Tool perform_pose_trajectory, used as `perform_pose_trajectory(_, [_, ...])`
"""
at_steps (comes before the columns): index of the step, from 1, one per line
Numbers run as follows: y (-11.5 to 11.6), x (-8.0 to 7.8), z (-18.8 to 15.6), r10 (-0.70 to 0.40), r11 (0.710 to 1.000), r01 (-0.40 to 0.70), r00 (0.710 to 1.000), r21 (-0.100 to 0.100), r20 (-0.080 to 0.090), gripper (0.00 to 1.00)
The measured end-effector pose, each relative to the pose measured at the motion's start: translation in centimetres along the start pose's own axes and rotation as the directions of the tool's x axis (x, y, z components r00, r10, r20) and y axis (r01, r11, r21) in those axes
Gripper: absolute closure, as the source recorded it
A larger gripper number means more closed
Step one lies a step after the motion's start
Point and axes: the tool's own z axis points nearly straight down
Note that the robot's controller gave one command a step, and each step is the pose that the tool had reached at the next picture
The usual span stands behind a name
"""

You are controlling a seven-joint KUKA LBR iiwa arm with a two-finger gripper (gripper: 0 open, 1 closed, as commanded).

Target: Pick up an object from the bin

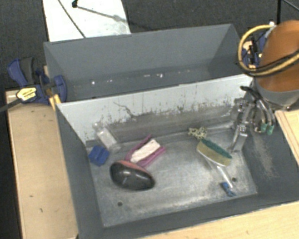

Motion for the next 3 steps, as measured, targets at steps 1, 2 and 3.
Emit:
perform_pose_trajectory(1, [0.1, 0.7, 10.4, 0.197, 0.980, -0.196, 0.980, 0.005, -0.021, 0.00])
perform_pose_trajectory(2, [0.1, 0.8, 10.0, 0.193, 0.981, -0.193, 0.981, 0.007, -0.026, 1.00])
perform_pose_trajectory(3, [-1.0, 1.9, -1.2, 0.191, 0.982, -0.191, 0.982, -0.001, 0.002, 1.00])
